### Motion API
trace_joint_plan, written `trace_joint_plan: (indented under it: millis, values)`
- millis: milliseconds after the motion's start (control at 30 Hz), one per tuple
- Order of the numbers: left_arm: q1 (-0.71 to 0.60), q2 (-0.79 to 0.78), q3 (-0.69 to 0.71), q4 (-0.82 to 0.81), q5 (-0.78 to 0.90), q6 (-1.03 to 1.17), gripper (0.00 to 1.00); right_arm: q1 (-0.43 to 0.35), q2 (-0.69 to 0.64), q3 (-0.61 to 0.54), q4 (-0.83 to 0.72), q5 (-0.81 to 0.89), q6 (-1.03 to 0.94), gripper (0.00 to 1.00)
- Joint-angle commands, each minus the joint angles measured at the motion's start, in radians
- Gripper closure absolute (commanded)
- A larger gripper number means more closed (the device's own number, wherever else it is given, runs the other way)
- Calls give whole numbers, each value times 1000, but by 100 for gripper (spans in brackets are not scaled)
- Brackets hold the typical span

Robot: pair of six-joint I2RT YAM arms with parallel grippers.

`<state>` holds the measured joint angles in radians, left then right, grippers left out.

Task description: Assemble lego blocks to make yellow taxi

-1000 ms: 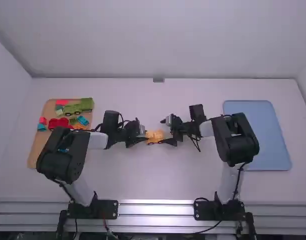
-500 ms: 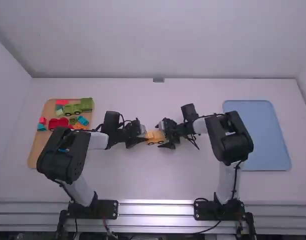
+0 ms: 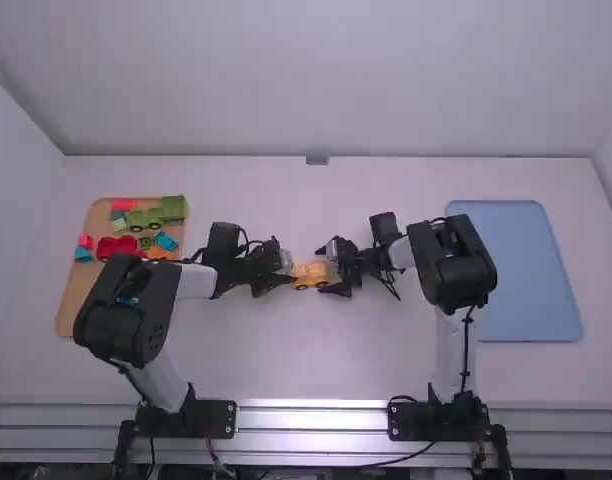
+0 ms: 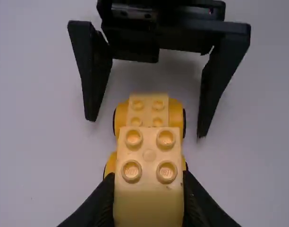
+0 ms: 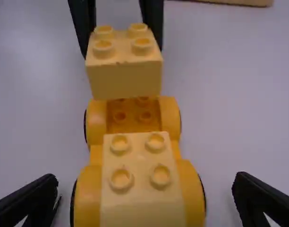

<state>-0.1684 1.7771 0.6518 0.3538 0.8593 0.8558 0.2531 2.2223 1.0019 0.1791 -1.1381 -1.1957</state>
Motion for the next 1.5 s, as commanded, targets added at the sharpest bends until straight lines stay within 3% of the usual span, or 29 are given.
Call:
trace_joint_plan:
  millis: [0, 267, 500, 600, 1467]
  values:
    - [-12, 11, -4, 11, 14, -3, 98, 6, 3, 13, -4, -50, 14, 6]
    - [-8, 82, 40, -5, 14, -2, 98, 46, 3, 13, -11, -10, 14, 17]
    - [-16, 95, 140, -178, 26, 84, 98, 40, 3, 13, -46, -9, 23, 54]
    - [-23, 95, 143, -186, 41, 84, 98, 40, 3, 13, -65, -9, 18, 58]
    - [-68, 99, 131, -223, -29, 132, 98, 44, 3, 12, -82, 21, 19, 57]
